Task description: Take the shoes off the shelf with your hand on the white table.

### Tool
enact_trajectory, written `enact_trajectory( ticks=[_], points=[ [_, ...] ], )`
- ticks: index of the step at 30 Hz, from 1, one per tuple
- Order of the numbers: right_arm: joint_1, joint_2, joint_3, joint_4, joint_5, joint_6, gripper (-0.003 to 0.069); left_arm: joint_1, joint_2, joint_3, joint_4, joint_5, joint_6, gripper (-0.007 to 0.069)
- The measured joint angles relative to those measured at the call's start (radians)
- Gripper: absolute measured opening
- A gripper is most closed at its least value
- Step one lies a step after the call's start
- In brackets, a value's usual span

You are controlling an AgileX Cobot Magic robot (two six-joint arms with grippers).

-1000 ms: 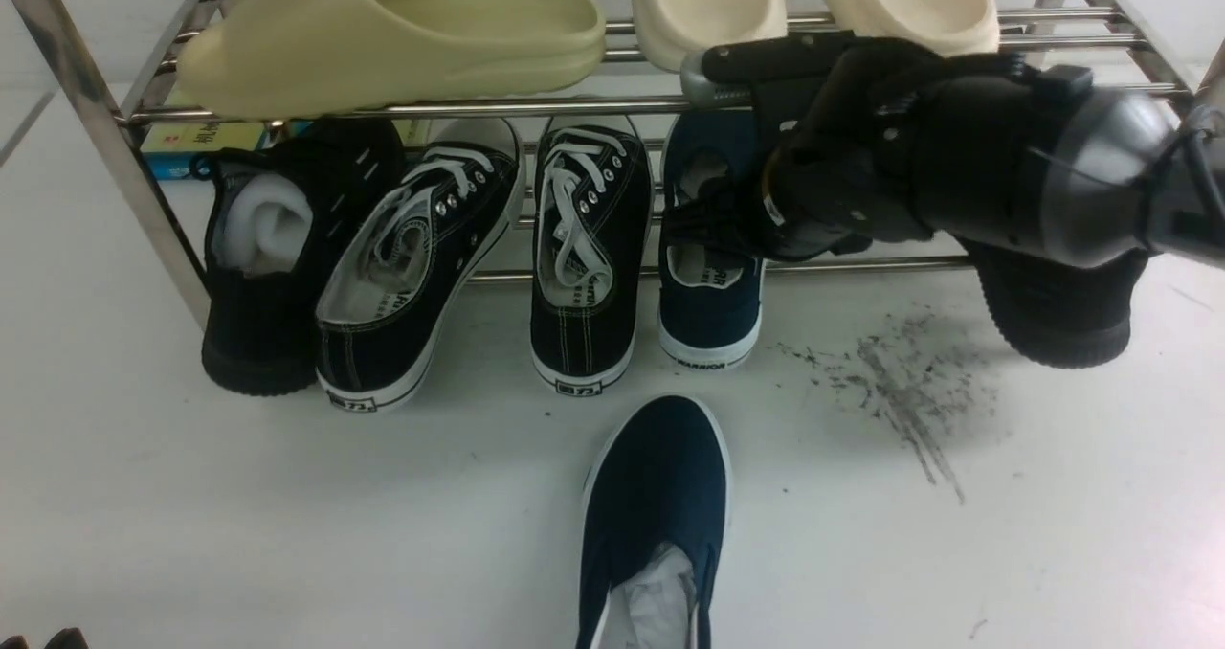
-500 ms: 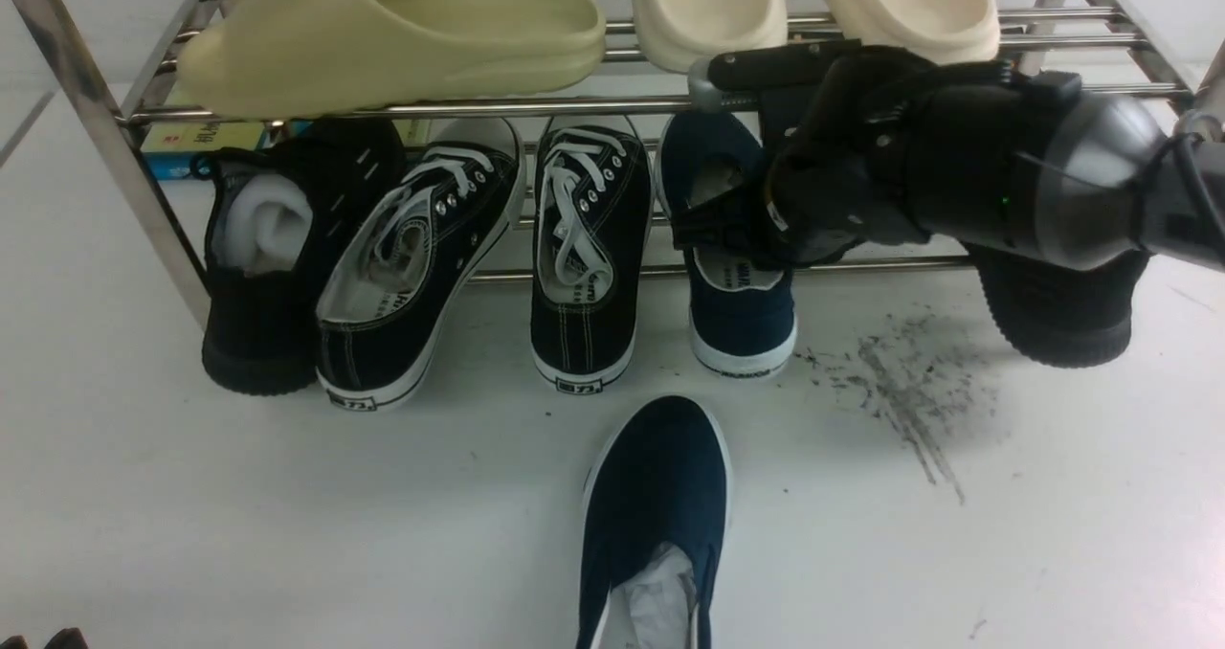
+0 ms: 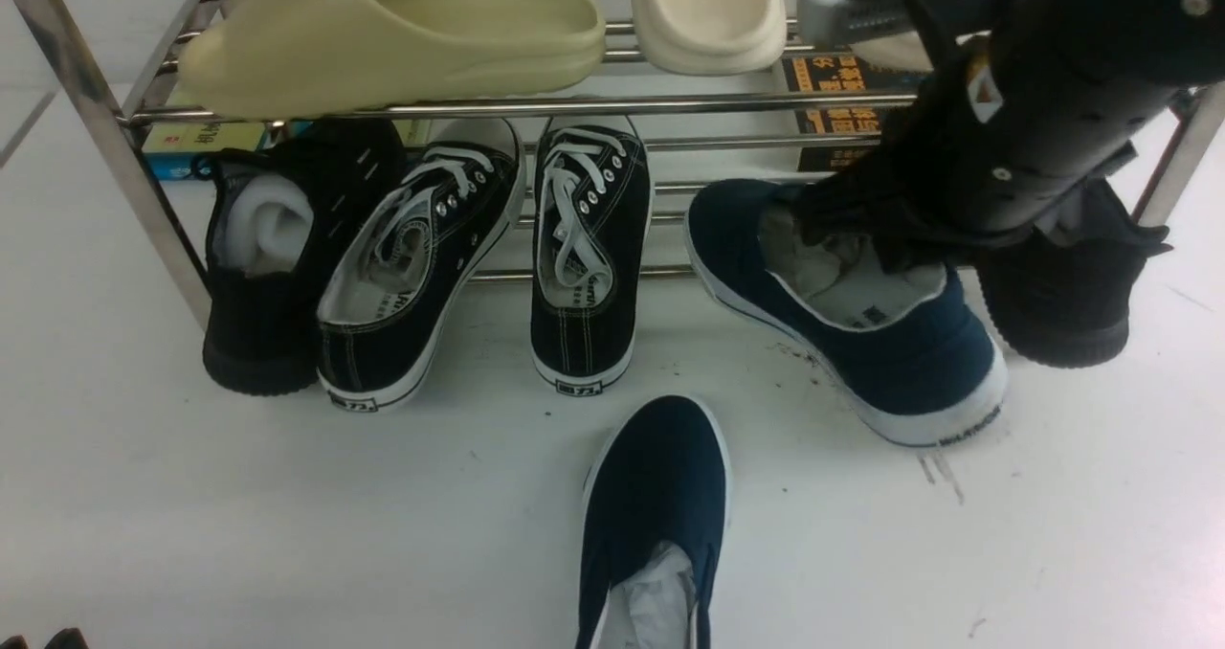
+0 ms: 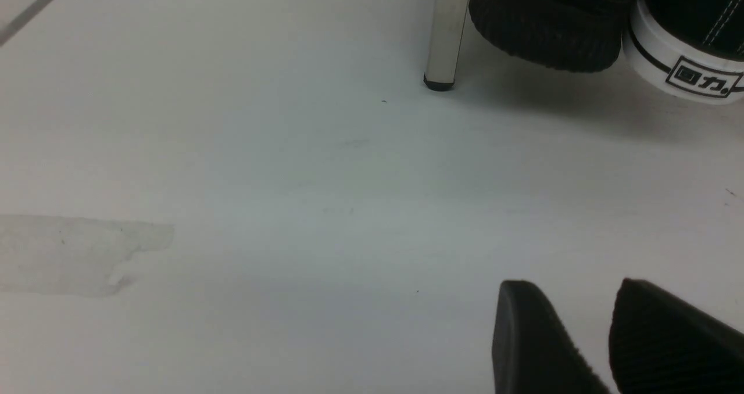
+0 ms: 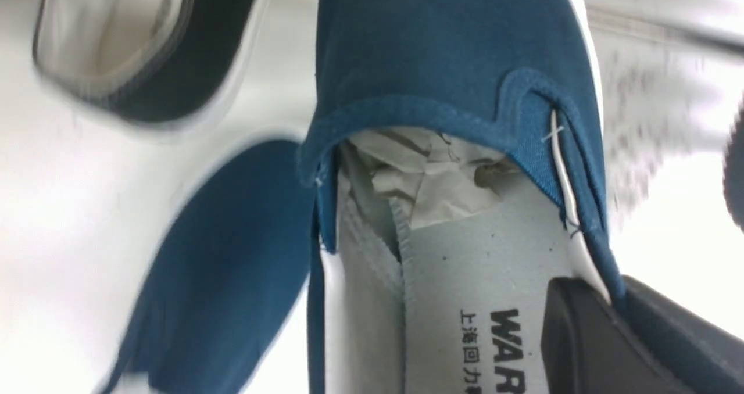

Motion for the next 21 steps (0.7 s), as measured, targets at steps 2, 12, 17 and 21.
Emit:
enact_trajectory(
  ticks=[2,12,17,21],
  points=[
    [0.000,-0.039,0.037,0.013,0.020,-0.005,0.0042,0.000,0.000,0.000,0.000,0.000,0.000,0.0243],
    [0.000,-0.338,0.427,0.134,-0.042,0.011,0.0042,0.000,0.000,0.000,0.000,0.000,0.000,0.0243],
    [0.000,-0.402,0.594,0.244,-0.138,-0.006,0.0042,0.000,0.000,0.000,0.000,0.000,0.000,0.0243],
    [0.000,-0.401,0.682,0.311,-0.218,-0.044,0.0042,0.000,0.000,0.000,0.000,0.000,0.000,0.0243]
  ],
)
